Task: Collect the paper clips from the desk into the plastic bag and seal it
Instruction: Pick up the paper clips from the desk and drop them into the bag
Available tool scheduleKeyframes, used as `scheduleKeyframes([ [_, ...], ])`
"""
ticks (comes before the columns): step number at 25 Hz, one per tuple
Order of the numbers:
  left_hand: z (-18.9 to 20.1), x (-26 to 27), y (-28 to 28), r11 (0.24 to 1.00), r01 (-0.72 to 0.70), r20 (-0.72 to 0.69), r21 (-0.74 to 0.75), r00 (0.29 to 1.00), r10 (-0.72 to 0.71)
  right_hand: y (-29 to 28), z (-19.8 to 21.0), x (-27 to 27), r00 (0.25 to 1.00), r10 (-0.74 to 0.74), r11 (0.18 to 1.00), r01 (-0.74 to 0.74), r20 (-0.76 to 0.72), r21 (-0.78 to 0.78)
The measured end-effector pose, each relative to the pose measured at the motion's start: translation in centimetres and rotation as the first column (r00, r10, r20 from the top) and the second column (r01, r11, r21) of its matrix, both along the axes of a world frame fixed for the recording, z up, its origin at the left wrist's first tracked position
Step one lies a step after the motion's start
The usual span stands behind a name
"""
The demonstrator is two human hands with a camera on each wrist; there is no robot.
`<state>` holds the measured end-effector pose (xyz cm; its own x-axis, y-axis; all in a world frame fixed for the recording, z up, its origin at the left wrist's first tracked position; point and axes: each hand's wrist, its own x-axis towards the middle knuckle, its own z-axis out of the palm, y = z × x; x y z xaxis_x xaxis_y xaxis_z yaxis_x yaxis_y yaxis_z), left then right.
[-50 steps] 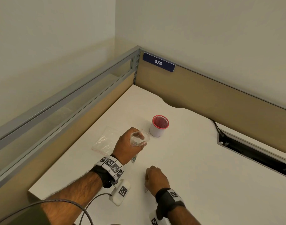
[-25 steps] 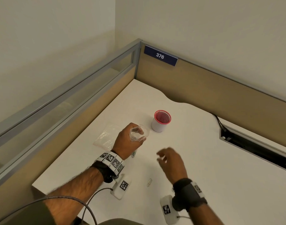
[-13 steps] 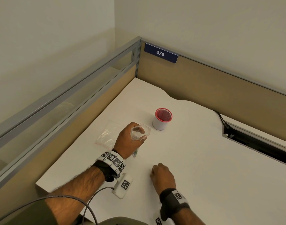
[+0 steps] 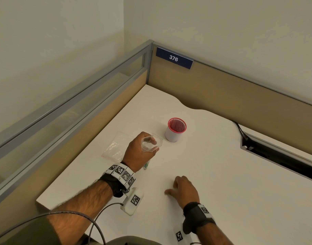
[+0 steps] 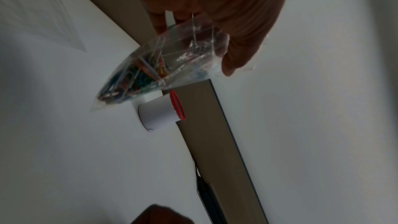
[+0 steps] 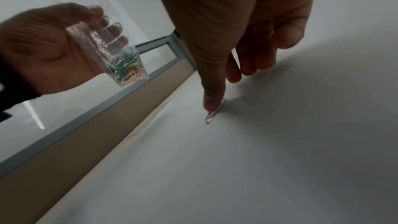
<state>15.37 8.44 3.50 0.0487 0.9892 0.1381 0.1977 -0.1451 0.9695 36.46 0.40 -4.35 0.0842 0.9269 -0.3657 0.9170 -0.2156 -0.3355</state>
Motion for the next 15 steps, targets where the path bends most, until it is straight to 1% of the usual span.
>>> scheduleKeyframes([
  [2,0.0,0.2,0.0,1.000,0.017,-0.009,-0.009,1.000,-0.017,1.0,0.1,0.2,0.997,-0.071,0.997,0.072,-0.031,0.037],
  [4,0.1,0.3,0.0,1.000,0.029,-0.007,-0.007,1.000,-0.029,1.5,0.1,0.6,0.996,-0.079,0.994,0.083,-0.050,0.076],
  [7,0.4,0.0,0.2,1.000,0.013,-0.004,0.000,1.000,-0.013,1.7,-0.2,1.5,0.999,0.004,0.993,0.000,-0.035,0.116],
  [10,0.3,-0.2,0.4,1.000,0.011,0.011,-0.009,1.000,-0.011,1.8,-0.1,1.7,0.986,0.159,0.983,-0.163,0.046,0.090],
  [11,0.4,-0.1,0.4,1.000,0.013,0.010,-0.007,1.000,-0.012,1.9,0.0,1.6,0.981,0.184,0.977,-0.190,0.065,0.093],
  [13,0.4,0.1,0.4,1.000,0.015,0.006,-0.010,1.000,-0.015,2.3,0.2,1.4,0.978,0.190,0.977,-0.197,0.082,0.083],
  [15,0.3,0.2,0.3,1.000,0.014,-0.005,-0.016,1.000,-0.014,2.9,0.6,1.2,0.974,0.202,0.979,-0.205,0.100,0.021],
])
